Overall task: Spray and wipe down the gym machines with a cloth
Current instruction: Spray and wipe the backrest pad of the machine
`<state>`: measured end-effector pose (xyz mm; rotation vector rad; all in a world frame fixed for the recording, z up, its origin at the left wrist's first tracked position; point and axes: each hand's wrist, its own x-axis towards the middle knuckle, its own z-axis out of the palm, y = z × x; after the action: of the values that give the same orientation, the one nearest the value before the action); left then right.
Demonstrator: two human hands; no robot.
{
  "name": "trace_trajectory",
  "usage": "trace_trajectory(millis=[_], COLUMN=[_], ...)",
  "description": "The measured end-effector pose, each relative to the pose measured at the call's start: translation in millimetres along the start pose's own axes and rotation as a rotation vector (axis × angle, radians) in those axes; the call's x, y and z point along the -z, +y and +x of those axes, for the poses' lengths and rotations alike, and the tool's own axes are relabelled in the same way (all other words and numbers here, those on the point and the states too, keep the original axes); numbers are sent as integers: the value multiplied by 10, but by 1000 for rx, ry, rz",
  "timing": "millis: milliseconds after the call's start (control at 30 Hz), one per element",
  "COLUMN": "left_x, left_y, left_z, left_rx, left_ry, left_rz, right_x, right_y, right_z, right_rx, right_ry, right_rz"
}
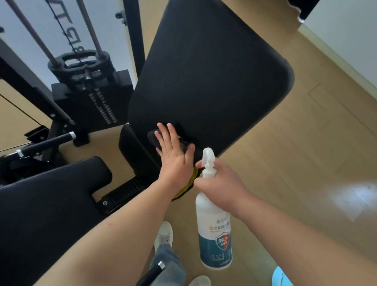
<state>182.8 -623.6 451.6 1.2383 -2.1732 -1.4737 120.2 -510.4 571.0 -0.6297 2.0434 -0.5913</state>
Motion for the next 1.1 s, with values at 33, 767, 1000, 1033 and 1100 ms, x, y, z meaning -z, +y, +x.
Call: trace_trajectory(millis=[33,767,1000,1033,1100], left_x=[35,1291,1329,1340,1359], left_y=[5,-219,-477,-454,-362], left_z=[57,1635,1664,1670,1679], left_rx=[2,230,555,556,526], left_ry=[18,244,88,106,137], left_rz=[-8,-278,-291,-307,-331], right_x=[-15,-304,-360,-365,-367], right_y=[-51,-897,-870,-866,-851], right_z=[47,1128,1141,1141,1148], right_rx=[5,-6,19,17,11], right_ry=[-7,-149,-267,-281,-299], right_rz=[1,32,-38,-36,-33])
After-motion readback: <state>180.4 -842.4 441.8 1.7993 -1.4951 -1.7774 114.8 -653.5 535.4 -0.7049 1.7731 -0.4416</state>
